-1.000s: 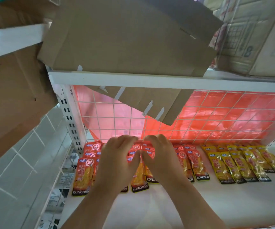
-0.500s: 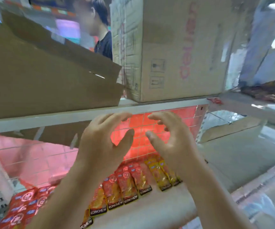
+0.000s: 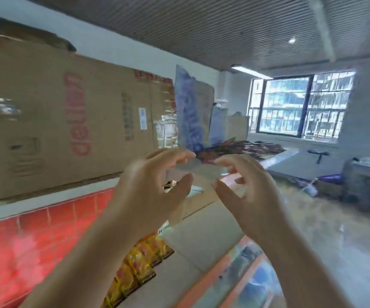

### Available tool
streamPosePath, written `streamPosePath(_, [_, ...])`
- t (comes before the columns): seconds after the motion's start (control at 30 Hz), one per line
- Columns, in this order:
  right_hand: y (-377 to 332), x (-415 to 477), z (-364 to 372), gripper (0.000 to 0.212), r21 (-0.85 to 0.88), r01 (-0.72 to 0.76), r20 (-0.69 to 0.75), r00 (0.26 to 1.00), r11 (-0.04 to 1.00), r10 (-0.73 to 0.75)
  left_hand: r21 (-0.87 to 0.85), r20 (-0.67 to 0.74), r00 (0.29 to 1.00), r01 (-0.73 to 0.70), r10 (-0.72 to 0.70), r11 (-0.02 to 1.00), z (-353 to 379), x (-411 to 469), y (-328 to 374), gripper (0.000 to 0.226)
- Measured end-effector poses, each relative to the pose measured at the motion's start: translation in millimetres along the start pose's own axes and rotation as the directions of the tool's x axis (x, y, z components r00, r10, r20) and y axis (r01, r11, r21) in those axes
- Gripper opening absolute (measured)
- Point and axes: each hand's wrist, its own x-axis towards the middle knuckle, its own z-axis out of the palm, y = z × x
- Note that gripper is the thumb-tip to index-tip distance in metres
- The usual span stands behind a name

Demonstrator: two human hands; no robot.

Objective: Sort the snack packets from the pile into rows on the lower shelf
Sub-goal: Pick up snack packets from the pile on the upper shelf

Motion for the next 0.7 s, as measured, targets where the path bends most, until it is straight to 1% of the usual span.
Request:
streamPosePath(0.13, [41.7,-1.4,-76.8,0.036,-0.084,-0.034,-0.047,0.998,0.996,0.03,-0.024,0.067,0.995,-0.071,0.072,0.997,62.9,37.4,43.2,0.046])
streamPosePath(0.23, [70.6,-2.6,-123.9,0.034,-0.139,-0.071,-0.069,0.996,0.988,0.062,-0.072,0.098,0.99,-0.093,0.1,0.993,102.6,64.5,61.8,0.045])
streamPosePath(0.33, [99.6,-2.0,-162.0,0.038,-0.179,-0.117,-0.098,0.99,0.977,0.1,-0.116,0.137,0.984,-0.094,0.11,0.989,137.2,92.5,70.6,0.046])
streamPosePath(0.43, [129.9,2.5,-188.5,0.039,-0.207,-0.142,-0.141,0.983,0.968,0.114,-0.122,0.176,0.977,-0.102,0.122,0.987,168.1,119.8,70.6,0.05])
streamPosePath(0.53, [158.0,7.7,-202.1,0.033,-0.22,-0.166,-0.154,0.979,0.961,0.134,-0.086,0.234,0.961,-0.134,0.151,0.987,188.5,144.0,65.5,0.044])
streamPosePath(0.7, [224.9,34.4,-204.8,0.029,-0.246,-0.193,-0.134,0.977,0.95,0.164,0.049,0.37,0.914,-0.199,0.167,0.979,237.2,200.7,44.7,0.031])
